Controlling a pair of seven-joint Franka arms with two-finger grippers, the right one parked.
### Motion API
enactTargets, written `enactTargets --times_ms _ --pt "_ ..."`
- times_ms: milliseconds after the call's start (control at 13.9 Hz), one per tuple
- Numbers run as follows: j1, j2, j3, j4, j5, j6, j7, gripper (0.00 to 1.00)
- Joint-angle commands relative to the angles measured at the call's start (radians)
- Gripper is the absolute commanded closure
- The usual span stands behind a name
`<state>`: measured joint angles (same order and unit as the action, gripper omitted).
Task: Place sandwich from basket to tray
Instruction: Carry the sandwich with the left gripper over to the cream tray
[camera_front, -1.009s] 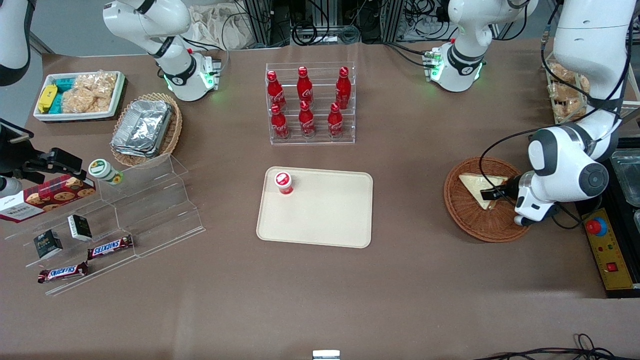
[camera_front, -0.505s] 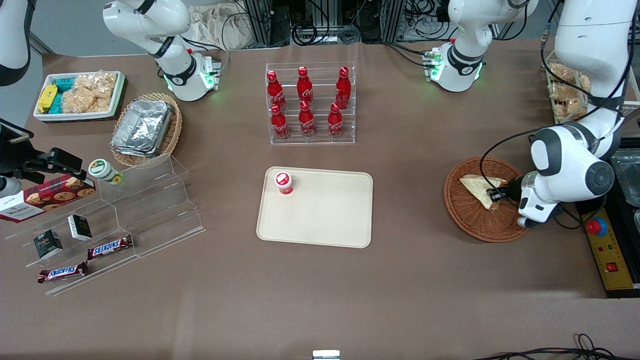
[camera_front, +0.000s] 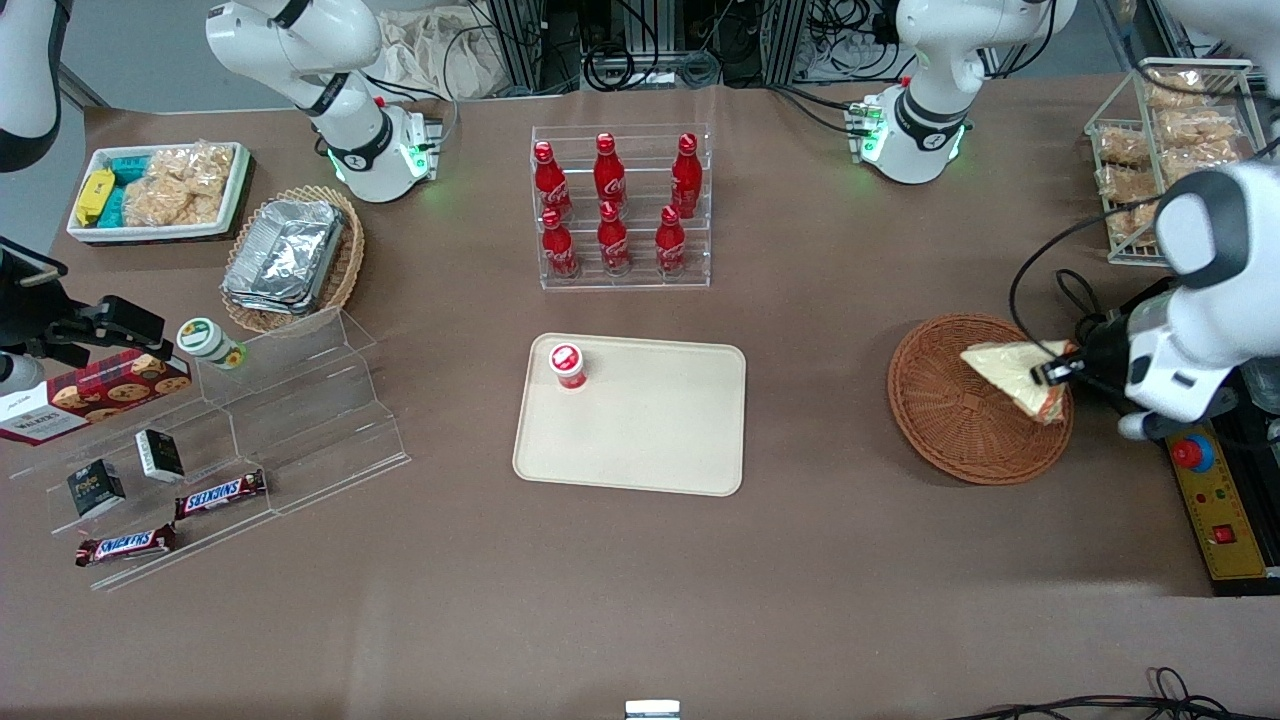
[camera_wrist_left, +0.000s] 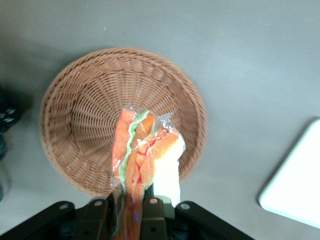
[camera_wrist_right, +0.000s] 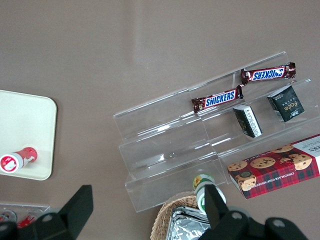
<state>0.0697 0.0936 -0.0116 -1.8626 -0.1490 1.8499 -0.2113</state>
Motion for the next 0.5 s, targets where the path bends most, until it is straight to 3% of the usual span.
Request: enactTargets --times_ms 0,144,432 --pt "-0.002 -0.083 -0.051 0.113 0.012 -0.179 -0.026 0.84" --pt "-0.004 -0.101 -0.114 0.216 0.051 -0.312 -0.086 0.84" --pt "-0.004 -0.094 -0.394 0.325 0.131 -0.397 -0.357 0.83"
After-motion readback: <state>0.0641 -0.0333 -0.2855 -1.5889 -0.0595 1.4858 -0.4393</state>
